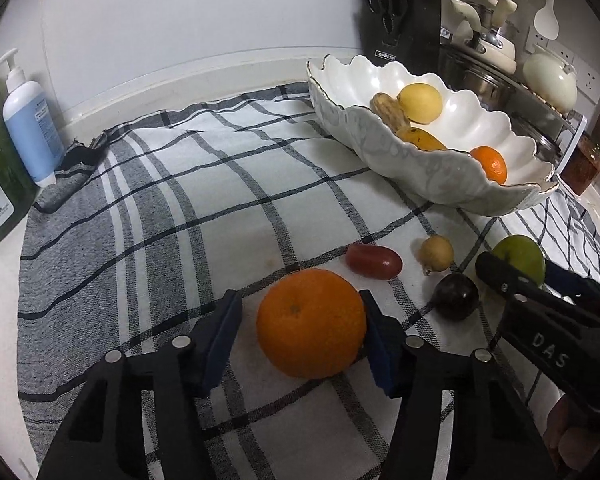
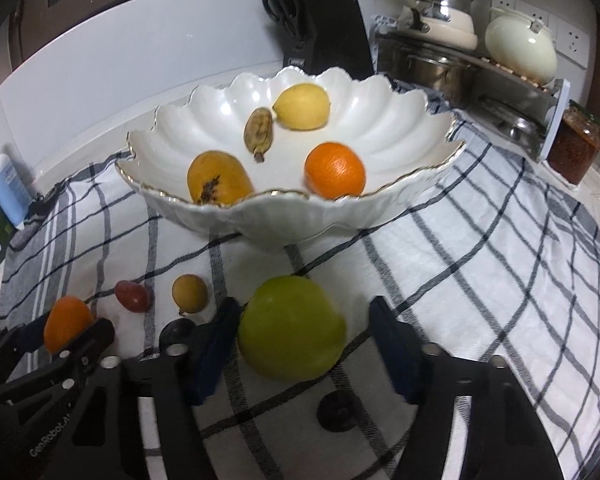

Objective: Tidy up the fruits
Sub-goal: 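Close the left tool on the large orange while the right tool closes on the green apple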

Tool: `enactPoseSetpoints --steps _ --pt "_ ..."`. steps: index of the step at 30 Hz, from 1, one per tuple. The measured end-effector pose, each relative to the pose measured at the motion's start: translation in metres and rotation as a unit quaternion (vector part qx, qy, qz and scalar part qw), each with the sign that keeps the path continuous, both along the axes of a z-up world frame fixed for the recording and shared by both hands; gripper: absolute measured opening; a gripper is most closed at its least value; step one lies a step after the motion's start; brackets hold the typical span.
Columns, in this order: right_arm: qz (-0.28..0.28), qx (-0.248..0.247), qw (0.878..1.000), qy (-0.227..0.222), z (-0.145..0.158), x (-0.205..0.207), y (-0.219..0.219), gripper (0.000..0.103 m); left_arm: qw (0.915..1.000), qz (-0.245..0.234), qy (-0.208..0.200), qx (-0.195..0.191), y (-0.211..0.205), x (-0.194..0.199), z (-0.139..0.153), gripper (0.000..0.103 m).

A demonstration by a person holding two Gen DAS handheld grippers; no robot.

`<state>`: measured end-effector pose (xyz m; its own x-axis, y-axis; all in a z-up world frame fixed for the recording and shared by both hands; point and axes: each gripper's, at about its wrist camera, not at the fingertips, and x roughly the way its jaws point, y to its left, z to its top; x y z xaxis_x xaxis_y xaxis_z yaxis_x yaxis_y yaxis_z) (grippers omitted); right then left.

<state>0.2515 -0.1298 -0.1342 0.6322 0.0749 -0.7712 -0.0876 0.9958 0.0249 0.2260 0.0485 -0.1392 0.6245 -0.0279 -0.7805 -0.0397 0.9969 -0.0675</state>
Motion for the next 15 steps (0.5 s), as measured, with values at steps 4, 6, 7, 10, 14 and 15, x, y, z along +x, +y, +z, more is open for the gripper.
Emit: enactPoseSetpoints --steps 4,6,7,10,14,15 --pt "0.008 0.003 1.0 0.004 -0.002 -0.001 0.002 0.049 1.0 -0.008 -0.001 -0.003 -0.001 0.0 0.0 0.046" --pt "0.01 0.006 1.0 0.004 -0.002 -0.002 0.002 0.048 1.0 -0.007 0.0 -0.006 0.0 0.0 0.001 0.045" --pt "0.01 0.007 1.0 0.004 -0.002 -0.002 0.002 0.048 0.9999 -0.005 0.002 -0.01 0.001 0.0 0.001 0.045" --pt "0.011 0.006 1.0 -0.003 0.001 -0.006 0.002 0.048 1.0 0.0 0.003 -0.01 0.003 0.0 0.003 0.045" --pt "0.014 0.005 1.0 -0.013 0.009 -0.01 0.002 0.048 1.0 0.001 -0.007 -0.006 0.004 -0.003 0.011 0.044" --pt "0.014 0.005 1.0 -0.015 0.01 -0.011 0.002 0.048 0.9999 0.0 -0.009 -0.005 0.004 -0.003 0.013 0.044"
